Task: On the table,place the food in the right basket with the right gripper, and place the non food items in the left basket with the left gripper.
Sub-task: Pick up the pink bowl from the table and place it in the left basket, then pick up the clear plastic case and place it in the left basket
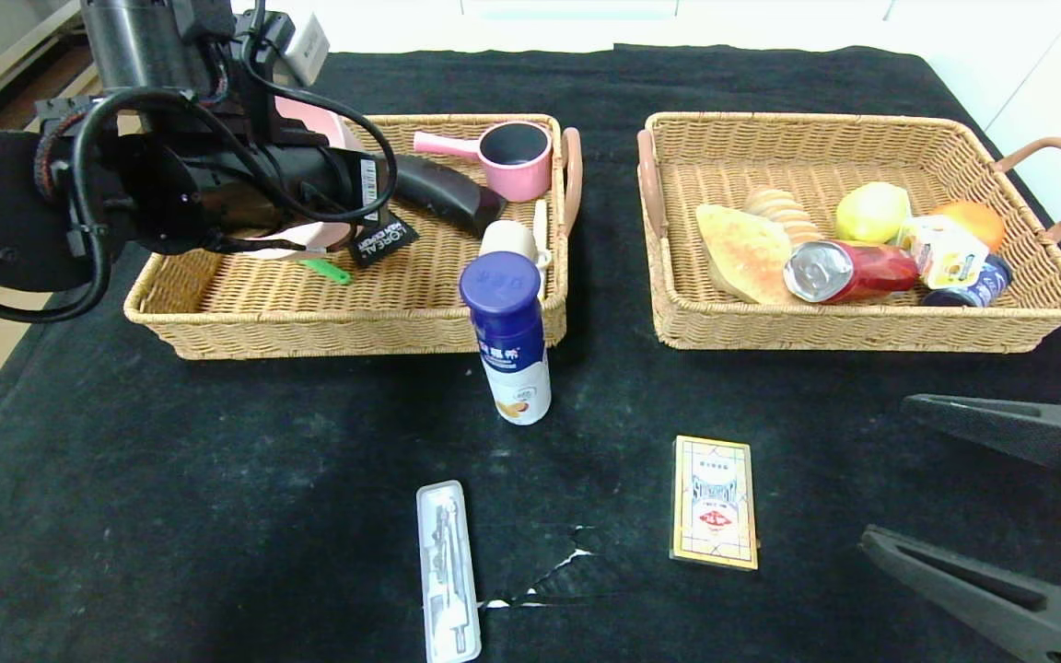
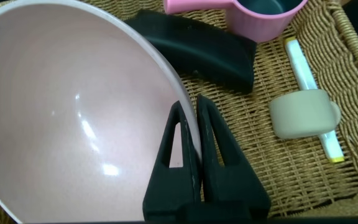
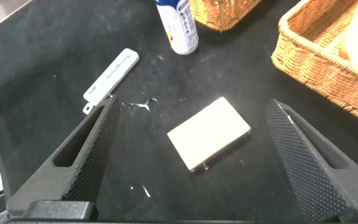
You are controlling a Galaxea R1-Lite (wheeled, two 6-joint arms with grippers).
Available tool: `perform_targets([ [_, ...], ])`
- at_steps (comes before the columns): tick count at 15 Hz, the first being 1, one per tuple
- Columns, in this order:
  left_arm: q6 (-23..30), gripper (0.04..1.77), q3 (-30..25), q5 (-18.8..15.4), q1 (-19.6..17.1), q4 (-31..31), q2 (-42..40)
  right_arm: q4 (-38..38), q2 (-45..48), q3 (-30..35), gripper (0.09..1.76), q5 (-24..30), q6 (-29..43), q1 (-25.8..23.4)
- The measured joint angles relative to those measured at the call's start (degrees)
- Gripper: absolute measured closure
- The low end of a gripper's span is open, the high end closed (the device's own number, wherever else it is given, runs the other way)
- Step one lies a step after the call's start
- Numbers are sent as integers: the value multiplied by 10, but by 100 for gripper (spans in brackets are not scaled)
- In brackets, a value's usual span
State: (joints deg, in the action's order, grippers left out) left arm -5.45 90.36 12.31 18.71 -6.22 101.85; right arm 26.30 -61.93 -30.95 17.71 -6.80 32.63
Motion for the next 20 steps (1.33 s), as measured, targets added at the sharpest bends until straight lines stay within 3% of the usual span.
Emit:
perform_targets([
  [5, 2, 159, -5, 6, -1, -4, 19, 0, 8, -1, 14, 0, 0, 0],
  [9, 8, 99, -6, 5, -2, -5, 21, 0, 10, -1, 14, 0, 0, -1],
  [15, 10, 51, -30, 7, 1, 13, -10, 0, 11, -1, 14, 0, 0, -4],
  [18, 34, 38, -64, 30, 8, 117, -59, 0, 12, -2, 14, 0, 0, -6],
  [20, 89, 32, -74, 32, 25, 203, -99, 0, 12, -2, 14, 0, 0, -7],
])
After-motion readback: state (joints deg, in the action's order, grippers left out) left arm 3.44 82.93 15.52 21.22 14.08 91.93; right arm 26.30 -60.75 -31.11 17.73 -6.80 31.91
